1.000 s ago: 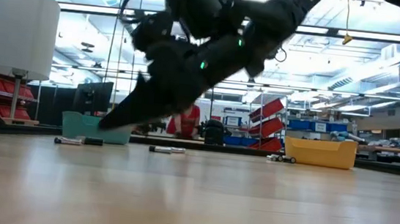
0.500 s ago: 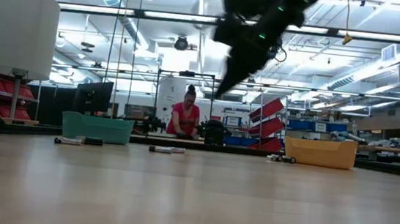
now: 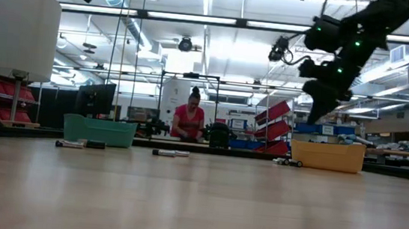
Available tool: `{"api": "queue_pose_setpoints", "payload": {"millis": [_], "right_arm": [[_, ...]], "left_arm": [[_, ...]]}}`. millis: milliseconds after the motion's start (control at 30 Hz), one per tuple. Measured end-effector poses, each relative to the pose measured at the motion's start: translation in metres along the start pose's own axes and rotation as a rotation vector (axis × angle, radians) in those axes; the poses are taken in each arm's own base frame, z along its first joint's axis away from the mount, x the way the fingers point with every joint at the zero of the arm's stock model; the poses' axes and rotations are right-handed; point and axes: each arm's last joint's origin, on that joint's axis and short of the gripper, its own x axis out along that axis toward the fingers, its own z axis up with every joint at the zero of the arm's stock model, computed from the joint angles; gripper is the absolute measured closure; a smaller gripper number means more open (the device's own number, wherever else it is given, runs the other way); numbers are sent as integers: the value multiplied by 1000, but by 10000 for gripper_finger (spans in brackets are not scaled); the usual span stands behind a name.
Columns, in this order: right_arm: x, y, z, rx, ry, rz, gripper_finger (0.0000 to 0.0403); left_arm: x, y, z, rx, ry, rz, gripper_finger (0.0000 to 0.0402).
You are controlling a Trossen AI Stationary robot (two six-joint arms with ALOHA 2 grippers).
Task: Sort batteries
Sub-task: Put the silver battery into the yellow bin
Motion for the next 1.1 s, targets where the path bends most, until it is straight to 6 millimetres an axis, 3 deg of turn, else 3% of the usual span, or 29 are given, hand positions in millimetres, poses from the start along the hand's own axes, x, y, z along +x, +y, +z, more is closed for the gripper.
{"api": "queue_pose_setpoints", "payload": {"millis": [233,500,767,1100], "right_arm": [[4,-22,-9,61,33,-75,333],[5,-22,-9,71,51,-14,276],[-7,-8,5,94,15,263,274],[-20,21,27,150,-158,612,279]], "left_arm": [[19,4,8,-61,-21,43,388],[26,2,10,-39,73,-48,388],[26,2,10,-27,91,-60,388],[26,2,11,-26,87,-65,388]]}}
